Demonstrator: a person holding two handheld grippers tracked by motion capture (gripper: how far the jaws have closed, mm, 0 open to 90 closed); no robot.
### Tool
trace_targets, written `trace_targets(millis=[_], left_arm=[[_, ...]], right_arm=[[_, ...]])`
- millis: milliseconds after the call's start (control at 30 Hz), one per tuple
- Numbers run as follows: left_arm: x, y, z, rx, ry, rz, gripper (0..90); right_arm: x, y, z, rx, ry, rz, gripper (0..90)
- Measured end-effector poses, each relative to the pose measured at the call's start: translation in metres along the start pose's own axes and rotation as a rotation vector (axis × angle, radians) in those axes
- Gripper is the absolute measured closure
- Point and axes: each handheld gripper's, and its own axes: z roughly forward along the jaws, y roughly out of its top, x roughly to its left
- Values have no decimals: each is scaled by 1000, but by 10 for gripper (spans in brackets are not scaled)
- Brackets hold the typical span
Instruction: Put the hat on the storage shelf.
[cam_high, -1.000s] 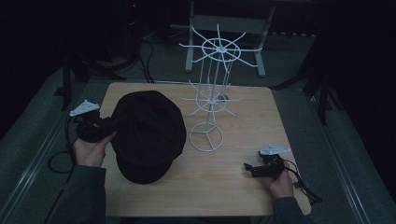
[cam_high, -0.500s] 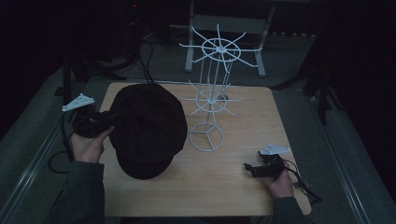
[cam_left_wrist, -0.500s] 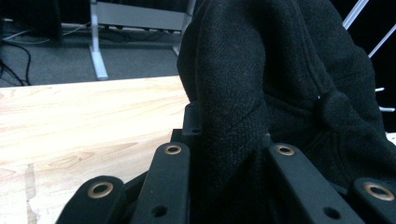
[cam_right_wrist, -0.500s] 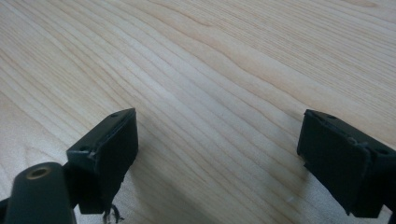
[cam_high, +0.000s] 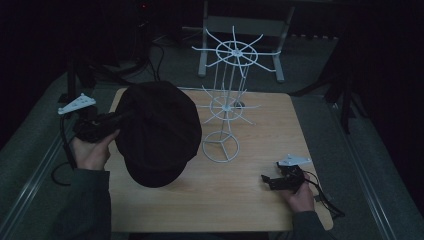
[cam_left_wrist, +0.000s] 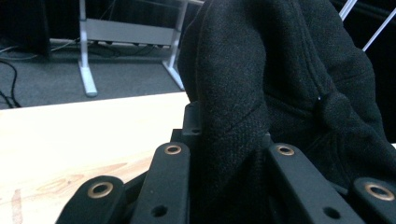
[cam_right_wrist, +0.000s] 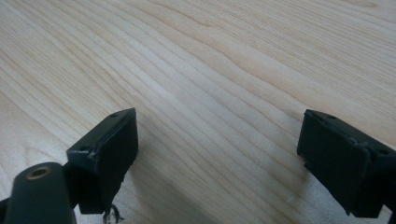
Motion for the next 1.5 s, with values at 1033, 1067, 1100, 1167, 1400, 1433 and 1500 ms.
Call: trace_targets(millis=[1033, 1067, 1100, 1167, 1400, 1433, 1500], left_arm=[[-2, 22, -3, -88, -108, -38, 780], [-3, 23, -3, -90, -111, -38, 780], [-3, 23, -3, -92, -113, -37, 780], [-3, 25, -3, -99, -120, -39, 780], [-5, 29, -1, -122, -137, -36, 778], [-6, 29, -1, -127, -140, -36, 778], [-6, 31, 0, -133, -149, -38, 777]], right_arm=[[0, 0, 0, 0, 0, 0, 124], [0, 0, 0, 0, 0, 0, 124], [0, 0, 0, 0, 0, 0, 124], [0, 0, 0, 0, 0, 0, 123], [0, 0, 0, 0, 0, 1, 124], [0, 0, 0, 0, 0, 0, 124], [0, 0, 0, 0, 0, 0, 124]])
